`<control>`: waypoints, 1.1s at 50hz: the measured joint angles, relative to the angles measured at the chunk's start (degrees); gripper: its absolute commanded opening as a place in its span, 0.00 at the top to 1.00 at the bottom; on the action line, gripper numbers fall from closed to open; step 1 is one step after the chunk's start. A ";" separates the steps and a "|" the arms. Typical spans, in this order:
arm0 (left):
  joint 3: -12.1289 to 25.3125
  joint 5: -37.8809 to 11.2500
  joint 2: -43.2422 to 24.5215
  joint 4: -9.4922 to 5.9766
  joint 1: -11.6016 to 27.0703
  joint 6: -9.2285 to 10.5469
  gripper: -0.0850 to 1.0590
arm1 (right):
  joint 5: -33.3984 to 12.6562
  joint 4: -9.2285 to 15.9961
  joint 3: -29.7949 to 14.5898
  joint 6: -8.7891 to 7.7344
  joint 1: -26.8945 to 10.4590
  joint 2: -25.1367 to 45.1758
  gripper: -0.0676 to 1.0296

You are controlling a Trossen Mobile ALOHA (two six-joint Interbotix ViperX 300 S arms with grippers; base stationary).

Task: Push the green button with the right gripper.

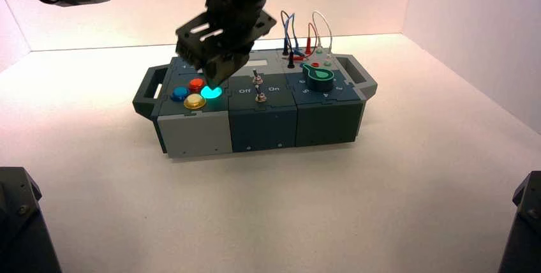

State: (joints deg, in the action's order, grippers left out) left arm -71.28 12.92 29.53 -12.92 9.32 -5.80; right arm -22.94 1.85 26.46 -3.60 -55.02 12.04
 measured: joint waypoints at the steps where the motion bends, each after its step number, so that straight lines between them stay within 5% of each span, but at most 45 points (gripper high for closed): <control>1: 0.00 0.09 0.00 0.00 0.00 0.00 0.95 | 0.09 0.00 -0.09 0.09 0.00 -0.79 0.96; 19: -0.09 0.09 0.09 0.00 0.00 0.00 0.95 | 4.13 -0.79 2.11 0.26 1.58 -6.06 0.96; 55: 0.00 0.09 0.18 0.00 0.00 0.00 0.95 | 17.67 1.58 17.49 1.05 19.86 -21.62 0.96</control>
State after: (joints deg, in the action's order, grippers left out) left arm -71.28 13.01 29.71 -12.92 9.32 -5.80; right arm -5.27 3.43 43.95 -2.55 -35.16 -9.58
